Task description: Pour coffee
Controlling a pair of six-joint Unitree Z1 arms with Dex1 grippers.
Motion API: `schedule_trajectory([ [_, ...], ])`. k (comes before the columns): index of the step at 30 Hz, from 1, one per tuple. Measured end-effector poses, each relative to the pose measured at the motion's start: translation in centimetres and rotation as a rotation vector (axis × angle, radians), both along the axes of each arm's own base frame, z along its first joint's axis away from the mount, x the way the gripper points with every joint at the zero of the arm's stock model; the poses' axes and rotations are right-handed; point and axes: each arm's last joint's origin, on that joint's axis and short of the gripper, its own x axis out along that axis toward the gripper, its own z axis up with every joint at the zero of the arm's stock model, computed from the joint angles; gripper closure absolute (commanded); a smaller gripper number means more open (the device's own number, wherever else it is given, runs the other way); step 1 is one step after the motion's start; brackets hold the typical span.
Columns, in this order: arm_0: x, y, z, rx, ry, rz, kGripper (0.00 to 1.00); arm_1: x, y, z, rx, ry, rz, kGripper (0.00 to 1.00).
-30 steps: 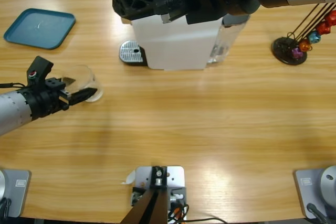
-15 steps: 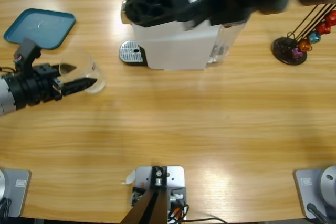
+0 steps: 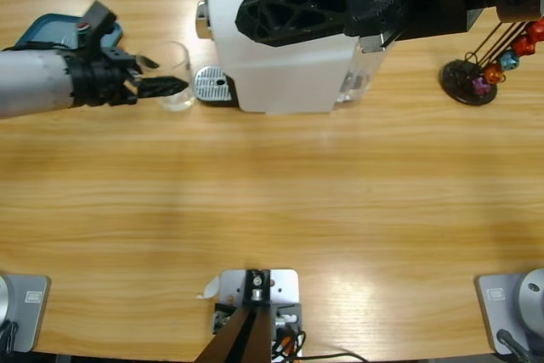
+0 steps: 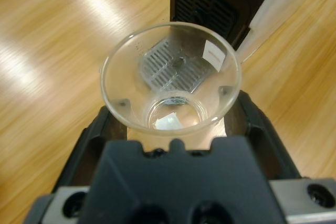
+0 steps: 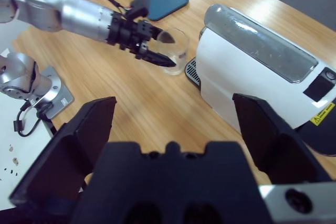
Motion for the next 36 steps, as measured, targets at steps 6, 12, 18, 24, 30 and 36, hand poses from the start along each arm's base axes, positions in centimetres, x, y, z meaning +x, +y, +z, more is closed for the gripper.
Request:
schedule_trajectory([
  [6,2.0,-1.3,-1.3,0.014,0.029,-0.008,1.000,-0.1,0.0,-0.6,-0.010,0.013,0.010,0.000],
  [12,3.6,-2.4,-1.8,0.007,0.021,-0.011,1.000,-0.1,0.1,-0.7,0.004,0.017,0.023,0.000],
  [18,4.4,-2.9,-2.4,-0.002,0.018,-0.019,0.975,-0.1,0.2,-1.1,0.007,0.021,0.030,0.000],
  [24,4.9,-3.4,-2.5,-0.013,0.018,-0.031,0.157,-0.1,0.2,-1.3,0.007,0.021,0.031,0.000],
  [30,5.0,-3.5,-2.6,-0.012,0.019,-0.031,0.354,-0.1,0.2,-1.3,0.007,0.026,0.035,0.000],
  [36,4.9,-3.4,-2.6,-0.010,0.022,-0.031,0.342,-0.2,0.3,-1.5,0.009,0.034,0.045,0.004],
])
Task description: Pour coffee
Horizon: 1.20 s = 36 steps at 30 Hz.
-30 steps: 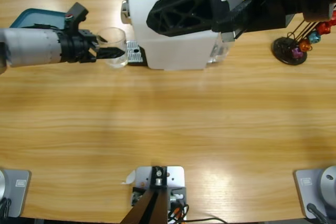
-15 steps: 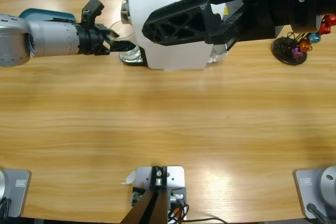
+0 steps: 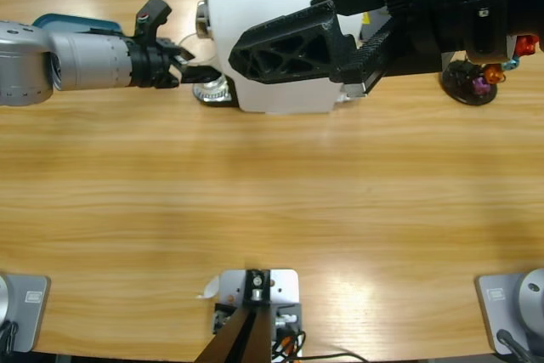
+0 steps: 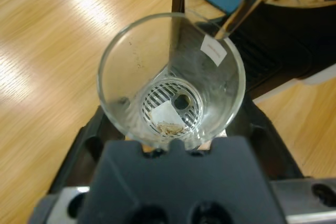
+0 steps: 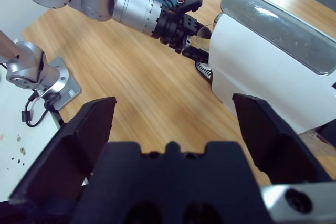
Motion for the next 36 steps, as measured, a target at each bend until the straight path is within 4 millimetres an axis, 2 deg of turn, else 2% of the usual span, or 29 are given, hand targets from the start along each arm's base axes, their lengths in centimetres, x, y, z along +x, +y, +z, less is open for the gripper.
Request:
schedule_trajectory([
  [1,0.0,0.0,0.0,0.000,0.000,0.000,0.324,0.0,0.0,0.0,0.001,0.001,0.002,0.004],
  [3,0.0,0.0,0.0,0.000,0.000,0.000,0.176,0.0,0.1,0.0,0.003,0.005,0.008,0.004],
  [5,0.0,0.0,0.0,0.000,0.000,0.000,0.138,0.0,0.1,-0.1,0.005,0.010,0.013,0.004],
  [7,0.0,0.0,0.0,0.000,0.000,0.000,0.016,0.0,0.2,-0.1,0.005,0.014,0.016,0.004],
  [17,-0.3,0.0,-0.1,-0.004,0.009,-0.014,0.004,0.0,0.3,-0.1,0.013,0.014,0.022,0.004],
  [20,-1.1,0.5,0.6,-0.013,-0.001,-0.018,0.004,0.0,0.3,0.0,0.013,0.014,0.022,0.033],
  [21,-1.6,0.8,0.9,-0.017,-0.005,-0.019,0.004,0.0,0.2,0.0,0.008,0.017,0.022,0.090],
  [23,-2.8,1.4,1.7,-0.026,-0.019,-0.025,0.004,-0.1,0.0,0.1,-0.015,0.027,0.019,0.302],
  [24,-3.6,1.6,2.1,-0.028,-0.020,-0.034,0.003,-0.2,-0.1,0.4,-0.028,0.034,0.018,0.513],
  [25,-4.5,1.8,2.6,-0.025,-0.015,-0.046,0.000,-0.2,-0.3,0.8,-0.036,0.038,0.015,0.858],
  [26,-5.5,2.0,3.1,-0.021,-0.009,-0.060,0.000,0.0,-0.5,1.3,-0.040,0.041,0.003,1.000],
  [28,-7.5,2.6,4.1,0.003,0.009,-0.075,0.000,1.0,-1.4,2.4,-0.040,0.042,-0.045,1.000],
  [32,-10.9,5.2,6.2,0.074,0.017,-0.027,0.000,4.4,-4.1,5.0,0.015,0.015,-0.207,1.000],
  [34,-12.1,6.3,6.9,0.091,0.017,-0.007,0.000,6.0,-5.1,6.2,0.036,0.006,-0.267,1.000],
  [36,-12.6,6.7,6.9,0.098,0.035,0.012,0.000,7.6,-5.1,6.8,0.032,0.033,-0.288,1.000],
])
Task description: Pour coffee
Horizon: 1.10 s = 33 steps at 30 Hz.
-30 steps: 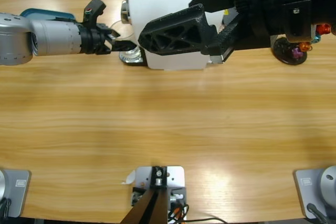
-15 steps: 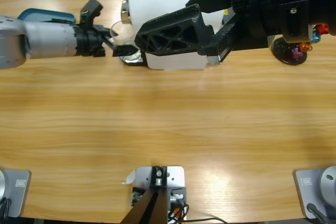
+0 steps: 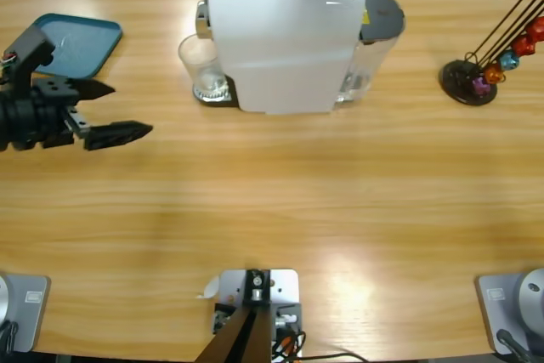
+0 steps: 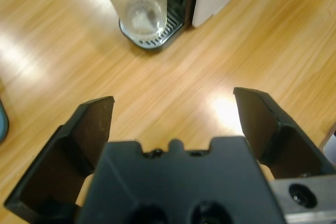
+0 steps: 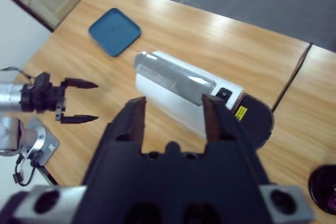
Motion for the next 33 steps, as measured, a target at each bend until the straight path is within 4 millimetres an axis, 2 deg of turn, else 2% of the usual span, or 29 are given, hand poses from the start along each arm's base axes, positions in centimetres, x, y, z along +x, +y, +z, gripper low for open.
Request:
schedule_trajectory([
  [5,-0.4,0.2,-0.4,-0.016,0.049,0.041,0.000,4.7,2.0,-1.8,-0.058,0.122,0.006,1.000],
  [11,-0.4,0.1,-0.4,-0.012,0.052,0.046,0.000,8.7,3.7,-4.6,-0.134,0.239,0.014,1.000],
  [17,-0.1,0.0,-0.7,0.005,0.058,0.057,0.000,9.4,3.7,-6.1,-0.200,0.288,-0.003,1.000],
  [33,0.0,-0.1,-1.2,0.022,0.074,0.060,0.000,10.6,2.3,-6.2,-0.246,0.266,-0.067,1.000],
])
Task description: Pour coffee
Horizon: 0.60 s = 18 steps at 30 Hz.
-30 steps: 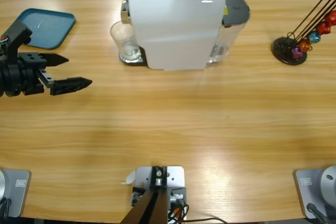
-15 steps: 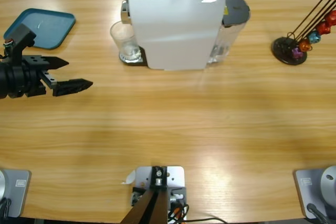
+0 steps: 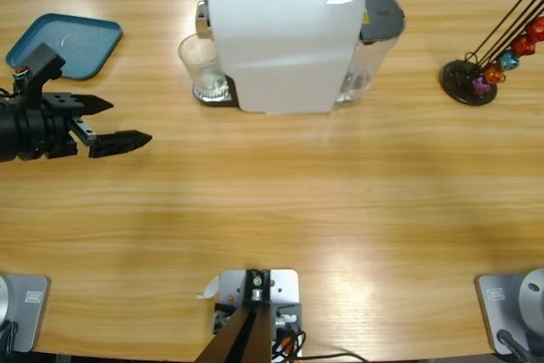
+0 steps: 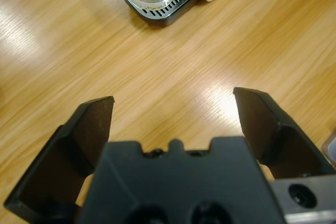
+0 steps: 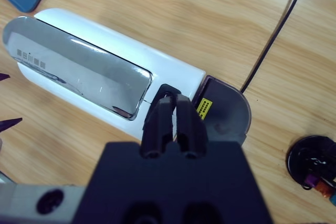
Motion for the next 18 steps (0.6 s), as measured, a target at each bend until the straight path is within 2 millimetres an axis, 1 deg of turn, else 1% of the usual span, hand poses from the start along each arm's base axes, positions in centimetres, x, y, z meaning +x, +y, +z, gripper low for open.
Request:
schedule_trajectory([
  [7,0.00,0.00,-0.01,0.000,0.000,0.000,0.000,0.71,0.46,-0.83,-0.012,0.016,0.002,1.000],
  [18,0.03,-0.03,-0.06,0.002,0.002,0.000,0.000,0.69,0.61,-0.96,-0.016,0.018,0.005,1.000],
])
